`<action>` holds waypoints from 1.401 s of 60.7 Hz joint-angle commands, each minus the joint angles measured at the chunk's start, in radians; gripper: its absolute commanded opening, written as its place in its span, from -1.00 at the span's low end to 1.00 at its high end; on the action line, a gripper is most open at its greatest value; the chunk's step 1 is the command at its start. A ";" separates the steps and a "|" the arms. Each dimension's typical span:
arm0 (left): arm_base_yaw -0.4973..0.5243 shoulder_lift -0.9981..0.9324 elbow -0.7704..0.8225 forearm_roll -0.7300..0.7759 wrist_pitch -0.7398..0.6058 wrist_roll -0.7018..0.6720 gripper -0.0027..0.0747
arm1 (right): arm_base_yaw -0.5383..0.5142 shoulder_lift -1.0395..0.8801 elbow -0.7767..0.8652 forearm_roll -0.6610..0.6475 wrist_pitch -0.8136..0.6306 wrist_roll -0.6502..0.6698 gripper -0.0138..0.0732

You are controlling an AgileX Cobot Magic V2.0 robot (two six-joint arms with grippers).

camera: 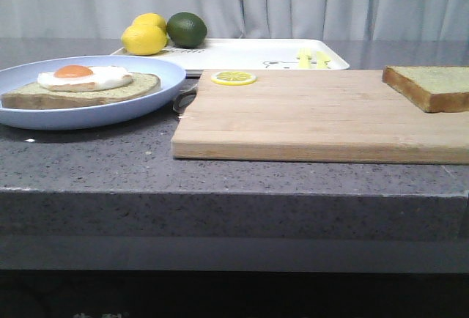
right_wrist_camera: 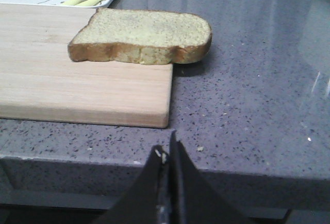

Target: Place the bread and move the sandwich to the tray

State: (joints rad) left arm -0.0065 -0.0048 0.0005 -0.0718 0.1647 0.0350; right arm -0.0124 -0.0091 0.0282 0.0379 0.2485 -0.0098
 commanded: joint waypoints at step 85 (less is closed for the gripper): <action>0.002 0.603 -0.584 -0.086 -0.091 -0.002 -0.97 | -0.005 0.529 -0.673 -0.010 0.016 -0.003 -0.81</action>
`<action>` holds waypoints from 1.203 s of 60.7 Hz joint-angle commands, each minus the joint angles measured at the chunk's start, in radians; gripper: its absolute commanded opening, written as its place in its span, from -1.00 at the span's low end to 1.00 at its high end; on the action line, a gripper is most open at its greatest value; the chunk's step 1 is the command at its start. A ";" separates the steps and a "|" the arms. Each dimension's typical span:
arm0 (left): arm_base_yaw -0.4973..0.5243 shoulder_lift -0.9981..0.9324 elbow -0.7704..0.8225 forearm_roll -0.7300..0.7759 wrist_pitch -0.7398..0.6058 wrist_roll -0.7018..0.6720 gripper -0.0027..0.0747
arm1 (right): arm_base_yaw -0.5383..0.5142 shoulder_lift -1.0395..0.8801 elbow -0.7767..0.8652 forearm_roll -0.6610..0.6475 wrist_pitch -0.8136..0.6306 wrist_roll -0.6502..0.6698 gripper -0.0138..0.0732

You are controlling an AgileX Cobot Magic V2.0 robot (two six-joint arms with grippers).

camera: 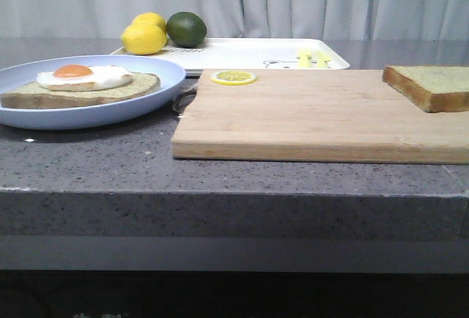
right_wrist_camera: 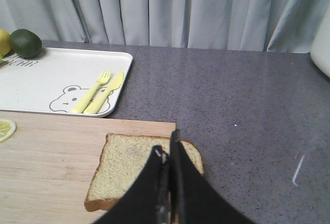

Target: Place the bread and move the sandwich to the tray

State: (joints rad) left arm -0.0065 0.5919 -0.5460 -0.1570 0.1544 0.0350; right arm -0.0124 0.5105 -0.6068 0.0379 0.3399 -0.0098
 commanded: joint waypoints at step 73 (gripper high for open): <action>0.002 0.006 -0.036 0.072 -0.095 -0.002 0.86 | -0.329 0.751 -0.510 0.128 0.329 -0.036 0.64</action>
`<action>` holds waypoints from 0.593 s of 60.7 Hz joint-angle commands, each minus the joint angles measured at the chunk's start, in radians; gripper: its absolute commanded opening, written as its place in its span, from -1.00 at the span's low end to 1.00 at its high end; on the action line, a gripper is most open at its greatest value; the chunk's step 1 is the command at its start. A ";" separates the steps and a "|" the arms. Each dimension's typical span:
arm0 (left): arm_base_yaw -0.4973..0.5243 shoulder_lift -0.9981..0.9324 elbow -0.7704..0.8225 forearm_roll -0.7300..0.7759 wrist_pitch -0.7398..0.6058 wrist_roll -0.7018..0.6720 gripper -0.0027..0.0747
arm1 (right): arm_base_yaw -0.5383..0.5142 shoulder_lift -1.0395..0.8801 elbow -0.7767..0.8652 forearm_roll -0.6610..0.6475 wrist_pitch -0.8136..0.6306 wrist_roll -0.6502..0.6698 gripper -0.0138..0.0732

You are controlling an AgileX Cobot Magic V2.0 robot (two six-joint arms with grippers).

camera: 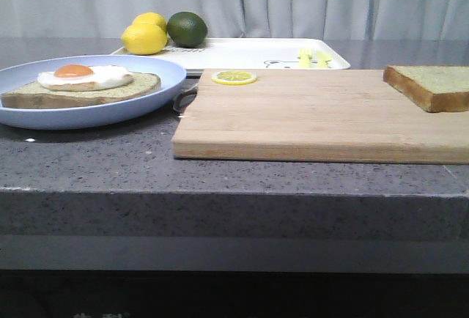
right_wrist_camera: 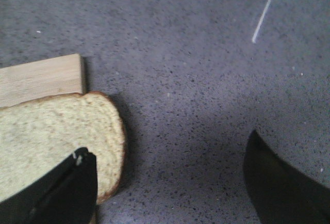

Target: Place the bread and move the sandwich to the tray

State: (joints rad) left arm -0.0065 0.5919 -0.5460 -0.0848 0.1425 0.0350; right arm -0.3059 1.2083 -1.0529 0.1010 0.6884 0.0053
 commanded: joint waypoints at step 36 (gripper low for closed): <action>0.002 0.006 -0.036 0.000 -0.085 -0.002 0.86 | -0.198 0.431 -0.120 0.878 0.302 -0.713 0.52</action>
State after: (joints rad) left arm -0.0065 0.5919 -0.5460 -0.0848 0.1412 0.0350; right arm -0.4958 1.6505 -1.1406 0.8864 0.9559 -0.6604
